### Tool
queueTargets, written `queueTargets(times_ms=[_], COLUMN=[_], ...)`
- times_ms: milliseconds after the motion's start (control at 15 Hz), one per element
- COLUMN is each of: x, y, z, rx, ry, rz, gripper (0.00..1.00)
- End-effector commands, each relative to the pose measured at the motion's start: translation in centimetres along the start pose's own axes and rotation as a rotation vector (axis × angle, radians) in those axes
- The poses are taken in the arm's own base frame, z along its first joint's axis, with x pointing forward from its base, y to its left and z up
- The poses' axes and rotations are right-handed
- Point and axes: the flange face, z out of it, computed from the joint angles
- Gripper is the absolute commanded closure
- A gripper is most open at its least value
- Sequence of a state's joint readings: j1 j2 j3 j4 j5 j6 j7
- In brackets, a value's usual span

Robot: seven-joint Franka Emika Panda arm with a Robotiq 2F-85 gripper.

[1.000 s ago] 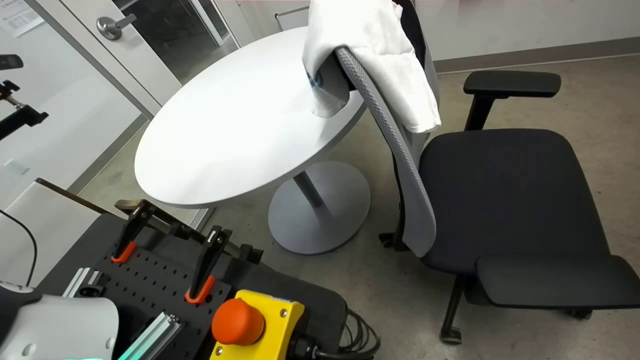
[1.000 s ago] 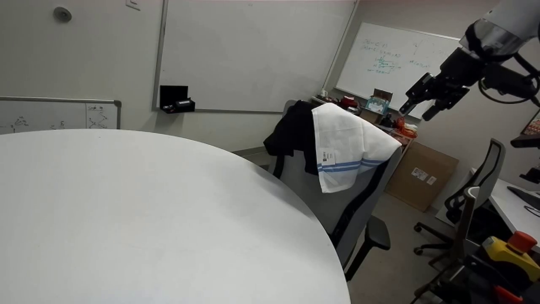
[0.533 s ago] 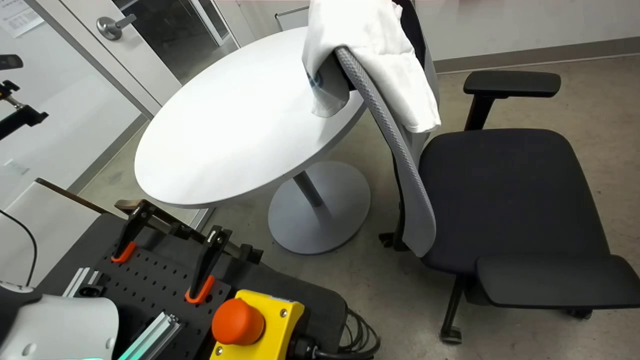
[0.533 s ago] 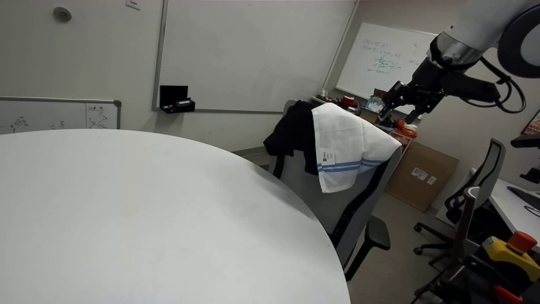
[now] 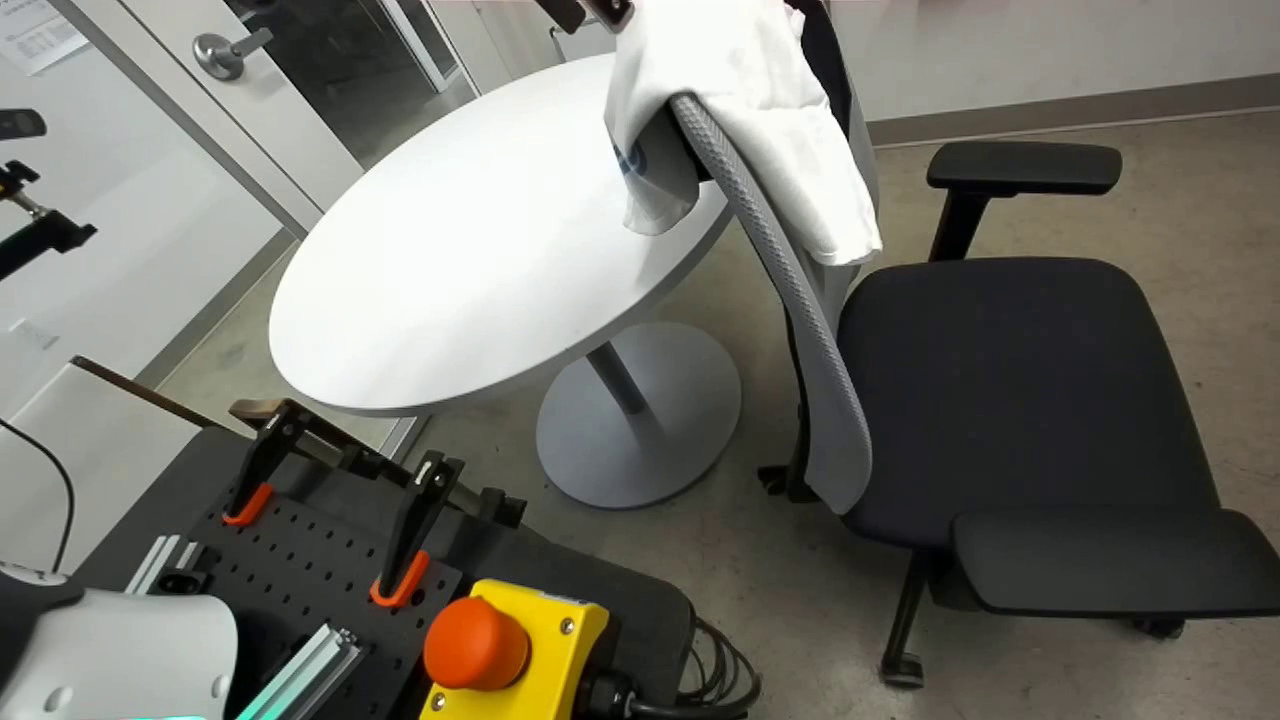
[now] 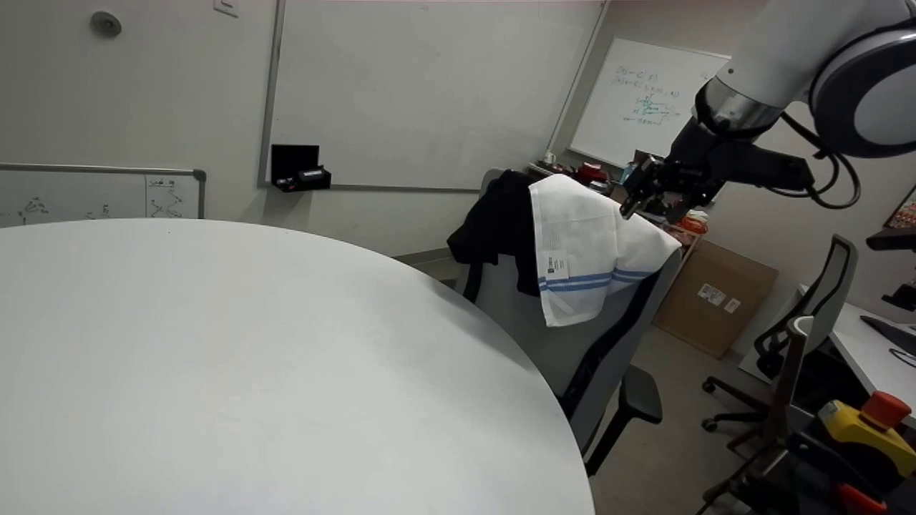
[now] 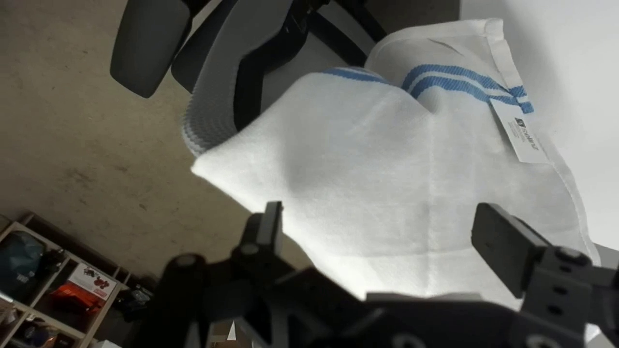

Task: Take the cloth and put it on the table

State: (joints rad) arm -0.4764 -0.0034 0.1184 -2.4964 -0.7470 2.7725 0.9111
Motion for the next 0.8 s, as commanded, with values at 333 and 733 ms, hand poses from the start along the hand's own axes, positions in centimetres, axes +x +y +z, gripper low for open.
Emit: queueTargets(times_ms=[333, 733], x=[0.0, 0.1], y=[-1.2, -1.6], z=[2.1, 2.6], rx=[-0.032, -0.030], ry=[-0.006, -0.014], rz=[0.024, 0.034], gripper=[0.25, 0.70])
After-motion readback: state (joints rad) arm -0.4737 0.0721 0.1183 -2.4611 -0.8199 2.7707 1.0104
